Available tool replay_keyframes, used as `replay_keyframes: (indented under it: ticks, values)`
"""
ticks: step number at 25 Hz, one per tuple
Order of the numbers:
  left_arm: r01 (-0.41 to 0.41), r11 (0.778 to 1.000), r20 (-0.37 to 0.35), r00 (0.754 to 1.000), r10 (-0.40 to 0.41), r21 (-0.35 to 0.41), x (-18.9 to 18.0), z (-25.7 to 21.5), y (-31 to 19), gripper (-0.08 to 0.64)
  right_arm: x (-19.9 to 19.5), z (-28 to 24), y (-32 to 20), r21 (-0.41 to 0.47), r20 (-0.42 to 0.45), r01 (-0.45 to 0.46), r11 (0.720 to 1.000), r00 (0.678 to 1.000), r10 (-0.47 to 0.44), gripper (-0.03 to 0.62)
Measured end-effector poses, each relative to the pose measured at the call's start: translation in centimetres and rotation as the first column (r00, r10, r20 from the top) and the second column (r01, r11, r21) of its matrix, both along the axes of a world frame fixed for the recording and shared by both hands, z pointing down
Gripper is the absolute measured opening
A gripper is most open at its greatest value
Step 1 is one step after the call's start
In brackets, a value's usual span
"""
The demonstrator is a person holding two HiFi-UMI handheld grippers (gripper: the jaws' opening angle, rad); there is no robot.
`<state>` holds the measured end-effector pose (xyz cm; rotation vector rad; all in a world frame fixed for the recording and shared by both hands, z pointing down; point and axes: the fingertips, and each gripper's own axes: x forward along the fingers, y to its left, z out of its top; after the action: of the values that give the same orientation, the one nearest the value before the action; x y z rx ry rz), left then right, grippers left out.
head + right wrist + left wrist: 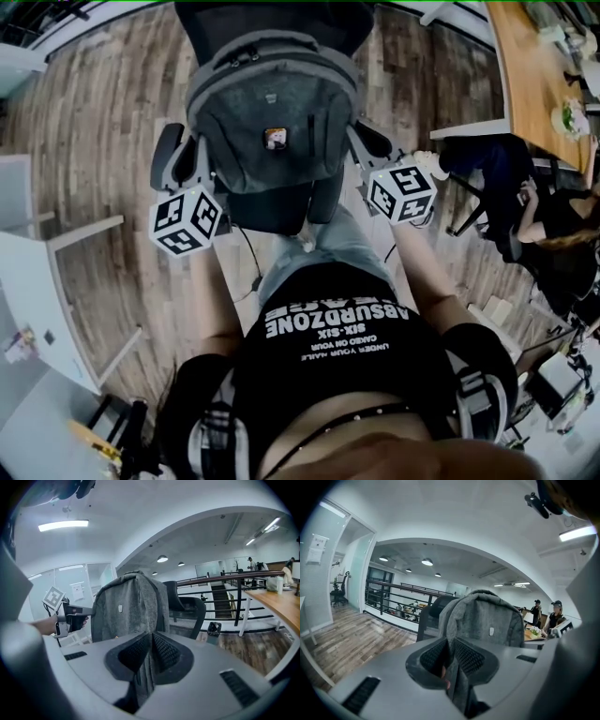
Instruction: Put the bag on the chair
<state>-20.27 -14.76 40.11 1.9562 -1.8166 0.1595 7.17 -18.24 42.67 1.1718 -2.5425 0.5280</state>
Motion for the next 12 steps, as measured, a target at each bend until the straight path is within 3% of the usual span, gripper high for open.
replay_keyframes:
  ticks: [12]
  values:
    - [0.039, 0.998, 0.01, 0.999, -0.039, -0.049, -1.8, 2.6, -4.0, 0.064, -1.9, 2.7, -4.8, -0.039, -0.003, 0.041, 0.998, 0.999, -0.042, 0.044]
